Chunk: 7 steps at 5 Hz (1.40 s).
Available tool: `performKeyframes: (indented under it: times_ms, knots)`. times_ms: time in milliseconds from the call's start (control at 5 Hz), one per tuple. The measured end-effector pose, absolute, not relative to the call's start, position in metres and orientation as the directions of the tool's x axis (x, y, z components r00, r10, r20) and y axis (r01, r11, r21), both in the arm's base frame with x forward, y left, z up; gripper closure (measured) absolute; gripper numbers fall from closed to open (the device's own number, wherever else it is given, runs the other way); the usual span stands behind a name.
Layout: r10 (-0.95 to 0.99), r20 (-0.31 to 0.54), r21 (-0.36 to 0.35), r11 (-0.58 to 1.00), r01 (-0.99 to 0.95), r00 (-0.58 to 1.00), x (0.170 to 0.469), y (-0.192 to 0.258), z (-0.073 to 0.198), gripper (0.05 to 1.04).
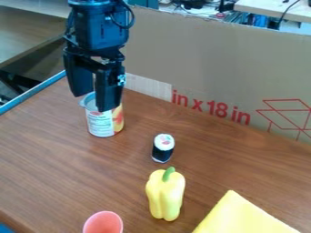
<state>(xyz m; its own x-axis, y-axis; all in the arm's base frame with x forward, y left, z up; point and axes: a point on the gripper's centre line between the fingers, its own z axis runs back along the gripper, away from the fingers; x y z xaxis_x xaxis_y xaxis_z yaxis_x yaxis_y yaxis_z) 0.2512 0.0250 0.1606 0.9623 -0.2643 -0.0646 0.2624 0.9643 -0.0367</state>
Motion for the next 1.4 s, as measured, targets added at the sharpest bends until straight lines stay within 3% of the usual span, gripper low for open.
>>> performKeyframes:
  times_ms: [400,800,1000,1400]
  knots:
    - [-0.275,-0.083,-0.084,0.960,0.268,0.958,0.266,0.020,0.143,0.079]
    - [-0.231,-0.069,-0.051,0.972,0.227,0.971,0.314,0.023,0.110,0.079]
    - [-0.216,-0.094,-0.068,0.975,0.211,0.972,0.326,0.024,0.086,0.079]
    - [-0.136,-0.116,-0.076,0.989,0.127,0.984,0.337,0.047,0.067,0.079]
